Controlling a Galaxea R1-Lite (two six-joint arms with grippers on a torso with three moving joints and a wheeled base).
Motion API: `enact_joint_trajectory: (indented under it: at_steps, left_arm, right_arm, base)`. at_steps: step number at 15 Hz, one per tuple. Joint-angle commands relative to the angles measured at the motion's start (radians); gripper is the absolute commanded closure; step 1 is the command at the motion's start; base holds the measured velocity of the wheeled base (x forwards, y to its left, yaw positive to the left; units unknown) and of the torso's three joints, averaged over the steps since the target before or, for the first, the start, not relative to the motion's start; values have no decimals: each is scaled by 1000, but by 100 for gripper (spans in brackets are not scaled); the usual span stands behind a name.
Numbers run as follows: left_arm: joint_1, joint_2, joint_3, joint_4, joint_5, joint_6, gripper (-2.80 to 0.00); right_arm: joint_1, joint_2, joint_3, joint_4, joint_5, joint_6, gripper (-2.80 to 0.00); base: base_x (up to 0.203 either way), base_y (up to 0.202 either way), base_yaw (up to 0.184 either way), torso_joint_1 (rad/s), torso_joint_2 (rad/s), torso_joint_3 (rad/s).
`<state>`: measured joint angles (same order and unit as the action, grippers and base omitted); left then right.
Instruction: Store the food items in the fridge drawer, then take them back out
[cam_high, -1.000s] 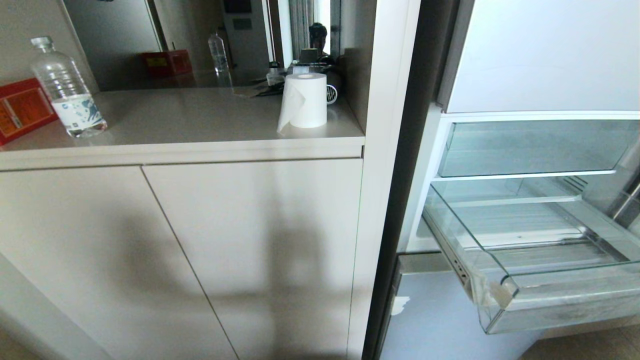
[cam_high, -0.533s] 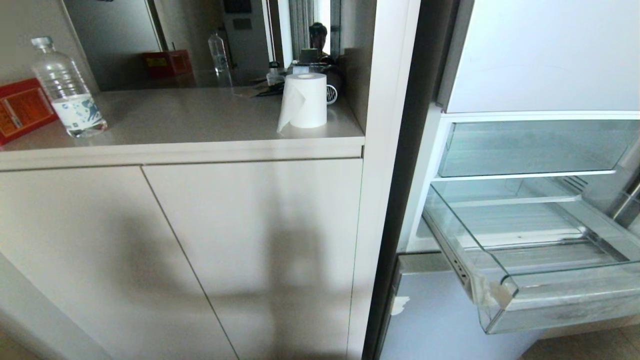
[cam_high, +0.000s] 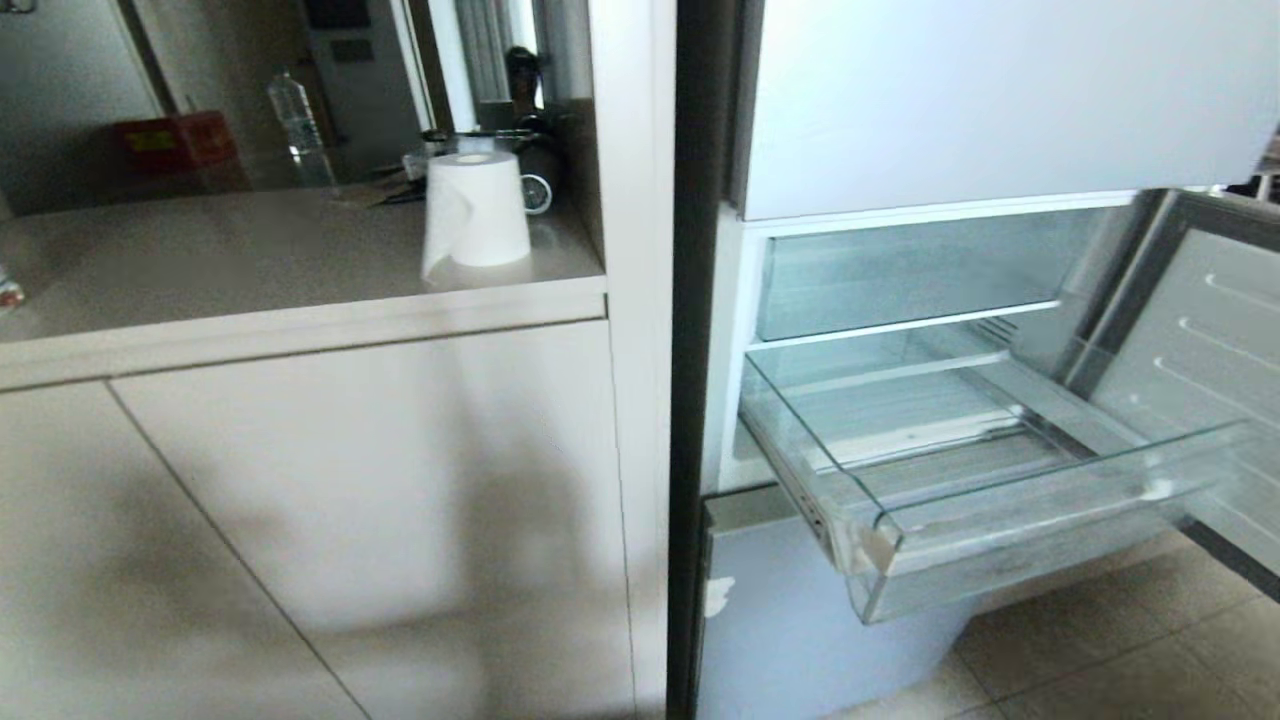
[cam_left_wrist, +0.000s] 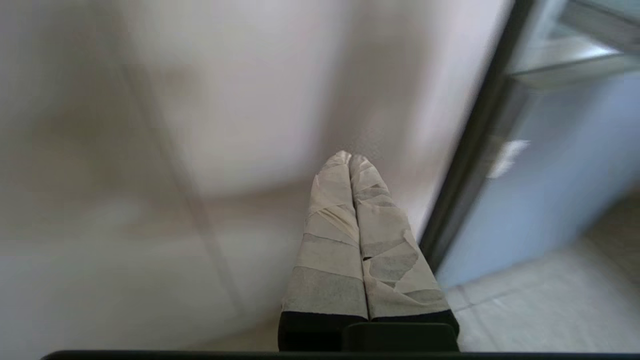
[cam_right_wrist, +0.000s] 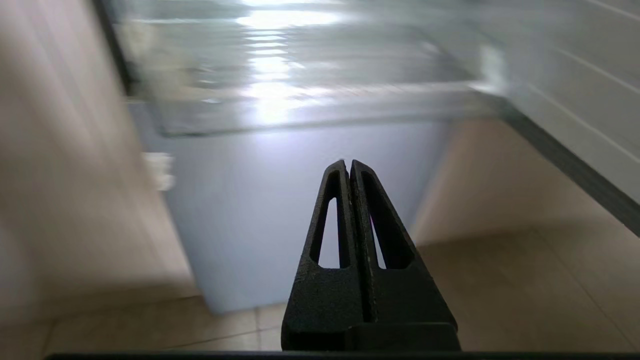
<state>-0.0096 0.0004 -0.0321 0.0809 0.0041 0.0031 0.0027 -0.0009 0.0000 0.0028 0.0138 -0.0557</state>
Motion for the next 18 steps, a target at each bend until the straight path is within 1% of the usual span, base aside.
enact_joint_trajectory:
  at_steps: [1,12,15,16,17,18]
  left_arm:
    - [0,0,0,0,0,0,0]
    - [0,0,0,0,0,0,0]
    - [0,0,0,0,0,0,0]
    - [0,0,0,0,0,0,0]
    - [0,0,0,0,0,0,0]
    - [0,0,0,0,0,0,0]
  right_arm:
    - [0,1,0,0,0,1,0]
    - [0,1,0,-3,-9,40,0]
    - [-1,0,-4,-5,-13,38,0]
    - [-1,0,-35,-1,-37,33,0]
    - [-2,4,-86,16,-98,38,0]
    - [-2,26,-176,53,-168,54,0]
  base:
    - [2,7,-170,4,3,3]
    - [2,9,-176,3,3,2]
    - [1,8,-124,1,1,1]
    - [0,0,0,0,0,0]
    - [0,0,0,0,0,0]
    - [0,0,0,0,0,0]
